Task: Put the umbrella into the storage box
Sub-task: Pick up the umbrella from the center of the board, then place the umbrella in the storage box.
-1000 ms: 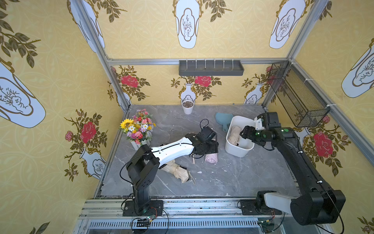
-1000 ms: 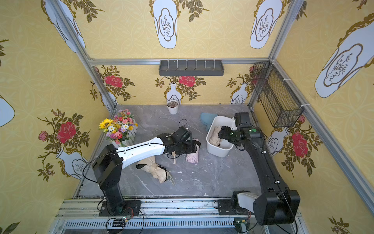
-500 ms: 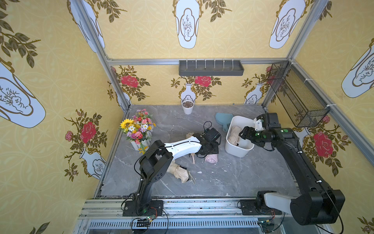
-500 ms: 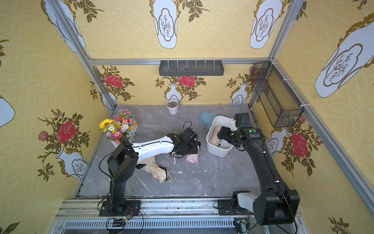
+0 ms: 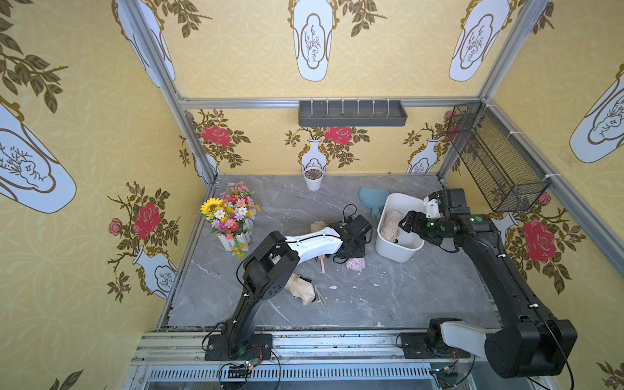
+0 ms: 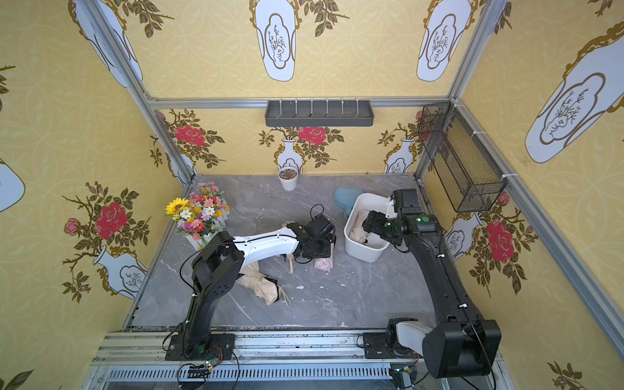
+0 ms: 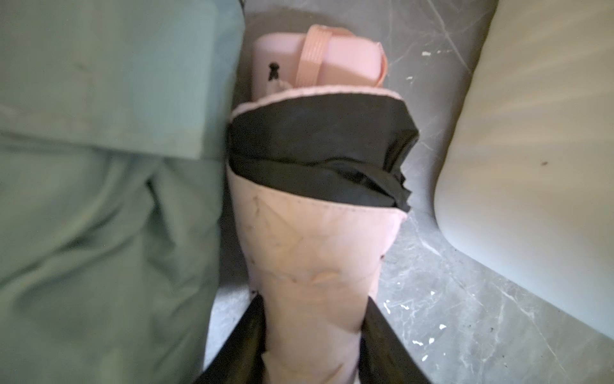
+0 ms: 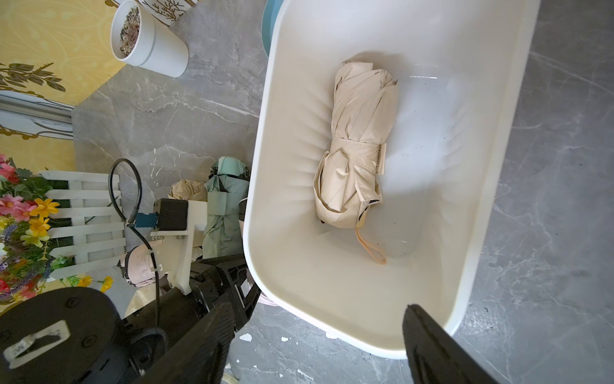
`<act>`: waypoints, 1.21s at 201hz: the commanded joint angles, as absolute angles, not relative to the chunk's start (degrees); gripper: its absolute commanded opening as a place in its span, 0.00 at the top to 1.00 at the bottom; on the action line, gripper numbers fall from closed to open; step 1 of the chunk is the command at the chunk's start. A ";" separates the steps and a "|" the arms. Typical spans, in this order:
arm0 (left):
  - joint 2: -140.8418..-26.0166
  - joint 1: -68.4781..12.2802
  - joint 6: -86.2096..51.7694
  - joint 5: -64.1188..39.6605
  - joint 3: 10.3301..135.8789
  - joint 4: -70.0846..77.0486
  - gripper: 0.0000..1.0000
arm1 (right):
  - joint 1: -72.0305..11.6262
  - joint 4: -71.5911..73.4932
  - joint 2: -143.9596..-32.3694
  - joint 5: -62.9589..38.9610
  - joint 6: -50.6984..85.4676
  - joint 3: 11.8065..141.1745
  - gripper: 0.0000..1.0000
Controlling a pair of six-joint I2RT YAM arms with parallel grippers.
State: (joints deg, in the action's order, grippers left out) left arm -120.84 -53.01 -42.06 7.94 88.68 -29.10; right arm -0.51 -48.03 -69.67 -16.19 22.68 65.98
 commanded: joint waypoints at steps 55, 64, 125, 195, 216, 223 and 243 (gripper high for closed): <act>-109.72 -52.88 -41.90 6.87 84.61 -36.49 0.79 | 2.80 -49.04 -68.73 -18.55 23.27 64.72 0.16; -107.55 -52.88 -41.98 6.69 83.95 -37.31 0.80 | 3.77 -49.21 -68.68 -19.38 23.22 64.62 0.16; -96.94 -52.90 -42.74 5.50 87.35 -37.71 0.87 | 8.99 -51.03 -67.79 -22.99 22.15 64.62 0.16; -105.37 -52.89 -39.74 -2.62 104.89 -27.14 0.92 | 15.45 -51.59 -65.36 -26.60 21.28 61.35 0.17; -110.87 -52.88 -38.86 -5.38 110.64 -24.20 0.92 | 18.19 -51.77 -65.04 -28.08 20.69 60.57 0.17; -112.96 -52.88 -38.74 -6.67 112.36 -23.32 0.92 | 19.38 -51.90 -65.04 -28.99 20.40 60.30 0.17; -119.20 -52.88 -37.49 -10.28 118.08 -22.24 0.92 | 21.20 -52.25 -64.89 -29.47 19.95 60.14 0.17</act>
State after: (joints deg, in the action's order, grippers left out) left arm -113.67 -52.88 -39.90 -4.25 113.32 -28.25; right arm 19.75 -51.42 -65.21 -27.49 21.34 60.36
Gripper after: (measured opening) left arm 0.253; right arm 0.833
